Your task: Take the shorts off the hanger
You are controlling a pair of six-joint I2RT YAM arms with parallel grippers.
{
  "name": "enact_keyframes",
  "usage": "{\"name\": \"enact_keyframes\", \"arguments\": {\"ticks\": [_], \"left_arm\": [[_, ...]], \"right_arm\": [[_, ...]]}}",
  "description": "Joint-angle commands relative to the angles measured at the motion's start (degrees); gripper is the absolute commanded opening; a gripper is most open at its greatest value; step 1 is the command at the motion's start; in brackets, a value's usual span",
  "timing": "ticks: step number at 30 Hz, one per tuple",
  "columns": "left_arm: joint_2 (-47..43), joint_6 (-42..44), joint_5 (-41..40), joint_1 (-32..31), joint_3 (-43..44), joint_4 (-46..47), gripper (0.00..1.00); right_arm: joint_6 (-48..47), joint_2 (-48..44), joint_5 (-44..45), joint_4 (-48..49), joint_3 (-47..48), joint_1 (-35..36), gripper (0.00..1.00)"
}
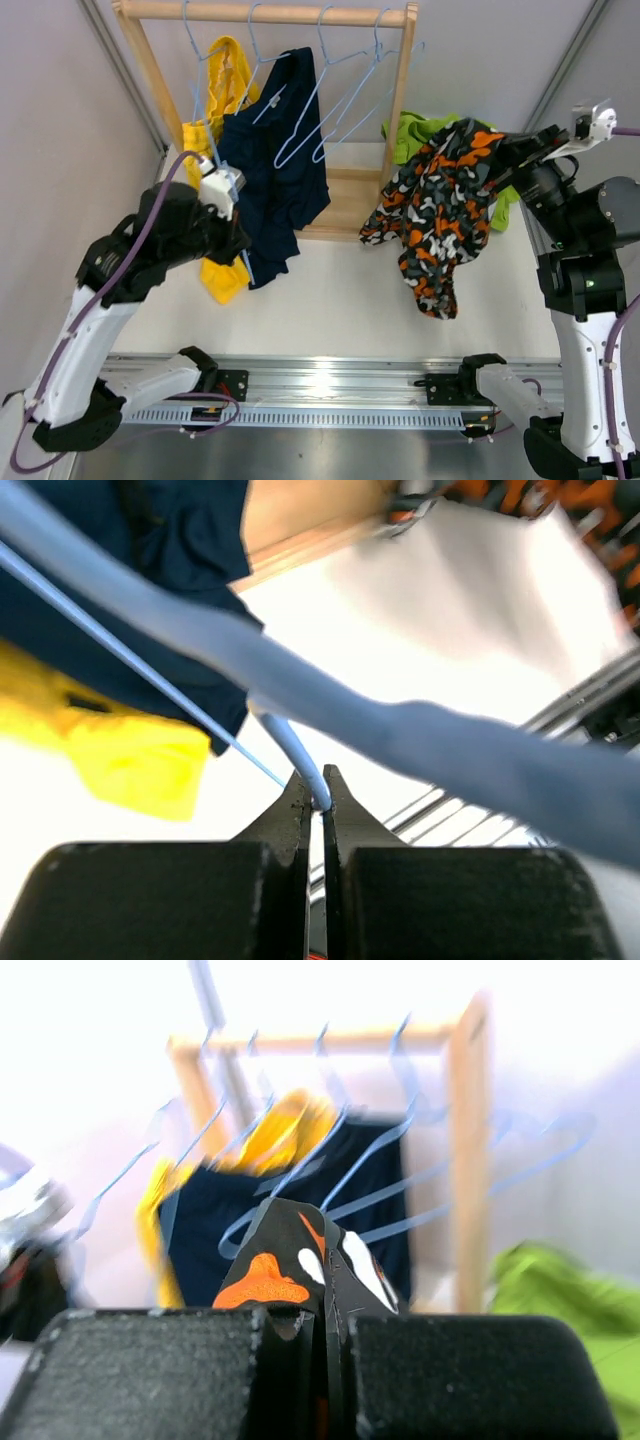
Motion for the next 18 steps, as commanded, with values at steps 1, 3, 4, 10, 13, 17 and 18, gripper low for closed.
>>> {"name": "enact_keyframes", "arguments": {"ticks": [1,3,4,10,13,17,18], "left_arm": [[-5.41,0.32,-5.47,-0.23,-2.52,-1.79,0.0],[-5.94,0.5,-3.63,-0.32,-3.6,-1.08,0.0],[-5.76,0.59,0.04,-0.32,-3.35,-0.65,0.0],[0.73,1.99,10.34,-2.25,-0.97,1.2,0.0],[5.21,2.96,13.69,-2.87,0.17,2.7,0.0],[11.19,3.31,12.64,-2.87,7.62,2.17,0.0],[12.07,3.4,12.55,-2.87,9.3,2.08,0.0]], "right_arm": [[-2.58,2.94,5.61,-1.19,6.23,-1.98,0.0],[-0.92,3.82,4.73,0.38,6.6,-2.78,0.0],[-0.56,3.91,4.46,0.74,6.08,-3.13,0.0],[-1.08,1.11,6.12,0.92,2.12,-3.83,0.0],[-2.4,-0.04,7.09,1.18,0.71,-4.97,0.0],[-1.35,3.72,6.84,5.65,4.46,-8.74,0.0],[-0.83,5.39,6.66,6.36,6.32,-10.15,0.0]]}}
